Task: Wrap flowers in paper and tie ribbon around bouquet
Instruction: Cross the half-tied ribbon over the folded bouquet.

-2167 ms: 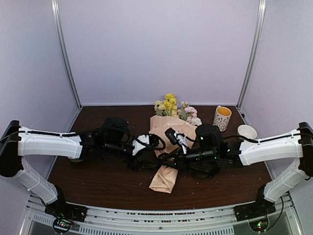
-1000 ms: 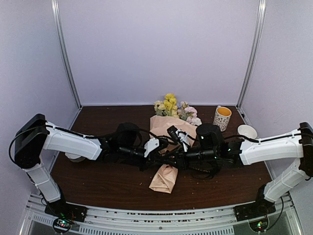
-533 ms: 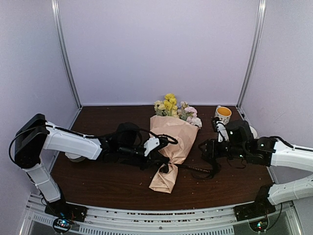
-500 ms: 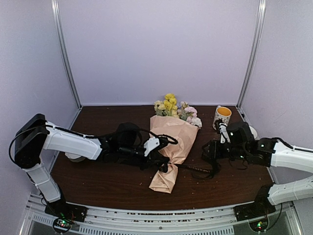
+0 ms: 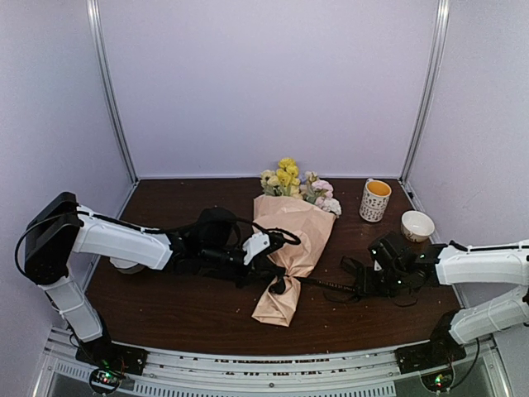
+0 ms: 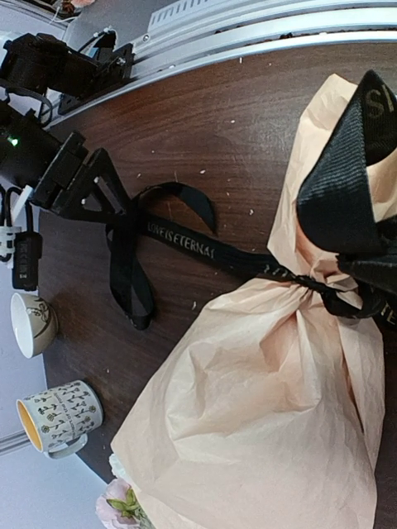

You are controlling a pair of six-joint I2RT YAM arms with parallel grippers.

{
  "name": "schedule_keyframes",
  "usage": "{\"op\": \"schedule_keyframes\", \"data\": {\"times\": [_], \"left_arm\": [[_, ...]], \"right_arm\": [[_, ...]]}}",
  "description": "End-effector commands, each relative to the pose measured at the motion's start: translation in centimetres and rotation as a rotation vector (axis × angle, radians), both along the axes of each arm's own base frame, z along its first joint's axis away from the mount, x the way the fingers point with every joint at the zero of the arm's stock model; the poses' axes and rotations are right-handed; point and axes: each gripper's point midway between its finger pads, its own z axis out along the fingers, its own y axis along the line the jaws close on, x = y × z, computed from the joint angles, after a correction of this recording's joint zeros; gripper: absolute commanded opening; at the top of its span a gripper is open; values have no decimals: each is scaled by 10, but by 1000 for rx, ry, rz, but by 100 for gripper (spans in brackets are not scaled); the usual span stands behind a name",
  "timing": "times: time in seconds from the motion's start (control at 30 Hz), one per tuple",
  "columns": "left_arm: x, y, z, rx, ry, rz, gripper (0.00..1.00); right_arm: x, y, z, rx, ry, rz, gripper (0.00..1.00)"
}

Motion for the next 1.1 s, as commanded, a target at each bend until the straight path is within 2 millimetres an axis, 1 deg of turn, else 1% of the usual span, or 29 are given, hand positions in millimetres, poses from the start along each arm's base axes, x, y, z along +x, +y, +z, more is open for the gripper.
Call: {"op": "schedule_keyframes", "data": {"times": [0.0,0.07,0.1,0.2,0.27,0.4,0.43,0.5,0.6,0.73,0.83,0.87,0.93,1.0,1.03,1.07], "left_arm": [[3,-6,15,-31,-30,-11,0],[3,-6,16,-32,-34,-11,0],[3,-6,18,-36,-36,-11,0],[3,-6,21,-41,-40,-14,0],[3,-6,21,-41,-41,-14,0],[3,-6,22,-43,-44,-16,0],[3,-6,22,-44,-45,-17,0],[3,-7,22,-44,-44,-18,0],[3,-6,22,-43,-43,-18,0],[3,-6,22,-43,-43,-15,0],[2,-6,23,-46,-45,-13,0],[1,-6,23,-47,-46,-13,0],[0,-5,22,-46,-49,-11,0],[-2,-5,23,-49,-52,-10,0],[-3,-4,24,-52,-56,-8,0],[-4,-3,24,-53,-58,-7,0]], "right_arm": [[3,5,-10,3,24,-13,57],[3,4,-16,-22,43,-7,53],[3,4,-19,-25,50,-4,49],[1,5,-21,-30,64,0,28],[0,2,-18,-35,59,-3,18],[-3,-6,-3,-46,34,-9,3],[-4,-7,1,-46,28,-6,0],[-4,-5,13,-34,18,11,0],[1,11,42,26,-21,81,0],[20,46,99,118,-122,196,0],[39,87,152,152,-225,310,0],[45,105,168,161,-256,356,0],[57,143,195,182,-300,436,0],[67,182,211,191,-311,514,0],[73,207,231,214,-337,548,0],[75,223,221,204,-306,578,0]]}}
